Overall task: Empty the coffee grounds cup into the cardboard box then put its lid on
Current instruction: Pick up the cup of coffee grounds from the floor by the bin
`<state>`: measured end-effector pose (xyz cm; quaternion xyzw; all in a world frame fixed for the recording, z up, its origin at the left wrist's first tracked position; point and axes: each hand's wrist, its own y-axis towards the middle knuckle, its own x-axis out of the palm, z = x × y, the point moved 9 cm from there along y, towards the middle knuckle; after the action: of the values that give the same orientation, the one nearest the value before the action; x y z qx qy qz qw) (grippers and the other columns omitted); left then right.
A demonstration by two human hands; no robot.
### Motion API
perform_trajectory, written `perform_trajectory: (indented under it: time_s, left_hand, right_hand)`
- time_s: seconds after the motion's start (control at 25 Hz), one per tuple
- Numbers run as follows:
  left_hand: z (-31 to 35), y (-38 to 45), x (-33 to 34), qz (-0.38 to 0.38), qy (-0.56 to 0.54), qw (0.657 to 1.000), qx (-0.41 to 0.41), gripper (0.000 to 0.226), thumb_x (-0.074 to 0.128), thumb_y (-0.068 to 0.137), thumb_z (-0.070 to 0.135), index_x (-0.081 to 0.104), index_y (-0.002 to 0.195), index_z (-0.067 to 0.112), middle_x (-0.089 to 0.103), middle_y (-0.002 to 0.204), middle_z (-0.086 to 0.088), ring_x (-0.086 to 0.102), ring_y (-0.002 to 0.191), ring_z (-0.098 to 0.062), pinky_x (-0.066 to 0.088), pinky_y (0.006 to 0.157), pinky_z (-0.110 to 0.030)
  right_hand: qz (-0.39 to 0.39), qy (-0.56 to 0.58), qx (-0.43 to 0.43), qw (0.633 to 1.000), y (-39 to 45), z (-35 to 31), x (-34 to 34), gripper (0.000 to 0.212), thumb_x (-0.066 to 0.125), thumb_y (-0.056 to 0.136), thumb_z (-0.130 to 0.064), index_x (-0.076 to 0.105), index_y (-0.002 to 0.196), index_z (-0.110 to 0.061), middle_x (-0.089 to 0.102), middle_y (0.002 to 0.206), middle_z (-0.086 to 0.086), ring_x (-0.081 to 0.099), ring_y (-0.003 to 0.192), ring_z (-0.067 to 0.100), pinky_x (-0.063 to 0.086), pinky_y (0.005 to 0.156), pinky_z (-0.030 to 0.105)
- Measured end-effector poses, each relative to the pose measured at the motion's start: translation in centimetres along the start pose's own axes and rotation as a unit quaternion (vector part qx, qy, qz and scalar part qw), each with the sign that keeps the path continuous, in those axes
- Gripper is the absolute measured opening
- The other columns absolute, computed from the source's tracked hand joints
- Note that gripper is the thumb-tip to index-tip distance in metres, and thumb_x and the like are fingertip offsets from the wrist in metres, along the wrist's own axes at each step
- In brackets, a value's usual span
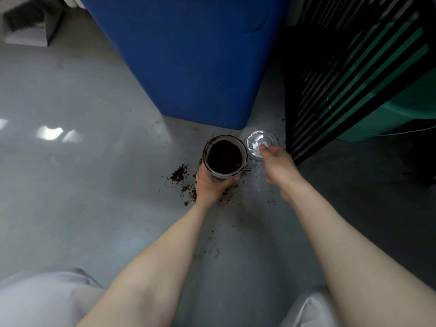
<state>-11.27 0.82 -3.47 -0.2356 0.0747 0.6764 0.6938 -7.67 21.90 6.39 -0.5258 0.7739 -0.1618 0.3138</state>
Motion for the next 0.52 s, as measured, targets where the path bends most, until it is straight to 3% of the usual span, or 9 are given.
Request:
perform_trajectory:
  time_s: [0.2,0.32,0.52]
  left_hand:
    - [0.7,-0.2,0.1,0.013,-0.036,0.999,0.006,0.111,0.092,0.049,0.063,0.046,0.145,0.033,0.058,0.135,0.019,0.052,0.125,0.003,0.040,0.103,-0.013]
    - [0.9,-0.7,0.0,0.025,-0.034,0.999,-0.002,0.109,0.093,0.052,0.060,0.048,0.145,0.028,0.059,0.134,0.017,0.054,0.124,-0.002,0.042,0.104,-0.019]
    - [0.4,-0.9,0.3,0.013,-0.057,0.998,-0.006,0.113,0.102,0.057,0.035,0.039,0.149,0.020,0.054,0.144,0.005,0.051,0.131,-0.008,0.043,0.116,-0.033]
  right_hand:
    - [-0.002,-0.005,0.002,1.000,-0.2,0.9,-0.9,0.045,0.050,0.099,-0.047,0.053,0.133,-0.017,0.056,0.123,-0.001,0.055,0.111,0.019,0.048,0.104,0.043]
    - [-0.009,-0.013,0.004,1.000,-0.5,1.2,-1.3,0.046,0.050,0.099,-0.047,0.053,0.133,-0.017,0.055,0.120,-0.001,0.054,0.107,0.018,0.049,0.102,0.043]
    - [-0.016,-0.030,-0.010,0.999,-0.9,0.8,-1.3,0.040,0.050,0.098,-0.047,0.055,0.126,-0.019,0.056,0.118,-0.001,0.054,0.106,0.018,0.049,0.101,0.044]
